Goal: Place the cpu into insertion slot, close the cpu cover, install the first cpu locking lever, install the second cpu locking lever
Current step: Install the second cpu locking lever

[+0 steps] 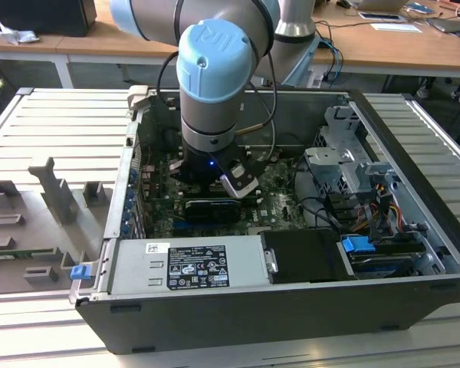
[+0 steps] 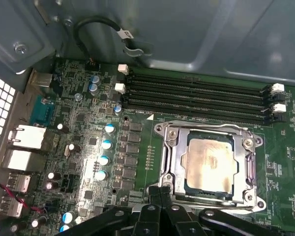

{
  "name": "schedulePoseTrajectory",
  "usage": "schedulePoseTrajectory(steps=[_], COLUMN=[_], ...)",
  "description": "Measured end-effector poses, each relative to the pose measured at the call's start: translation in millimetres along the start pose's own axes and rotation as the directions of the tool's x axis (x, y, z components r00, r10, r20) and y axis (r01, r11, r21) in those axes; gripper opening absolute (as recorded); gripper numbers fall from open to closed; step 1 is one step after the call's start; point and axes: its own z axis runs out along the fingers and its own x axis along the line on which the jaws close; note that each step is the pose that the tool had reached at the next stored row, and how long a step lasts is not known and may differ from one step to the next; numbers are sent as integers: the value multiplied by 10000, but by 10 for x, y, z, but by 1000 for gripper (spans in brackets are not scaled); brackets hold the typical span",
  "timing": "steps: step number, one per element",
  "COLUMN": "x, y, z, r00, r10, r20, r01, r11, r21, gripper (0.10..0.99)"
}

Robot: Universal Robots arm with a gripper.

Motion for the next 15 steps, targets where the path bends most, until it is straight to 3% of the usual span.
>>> schedulePoseTrajectory(steps=[7, 15], x=[37, 33], y=[-3, 52], z=[22, -156], r00=[10000, 10000], r10=[-34, -34], r20=[-2, -2], r01=[34, 34], r11=[10000, 10000], r21=[-77, -83], gripper=[106, 106])
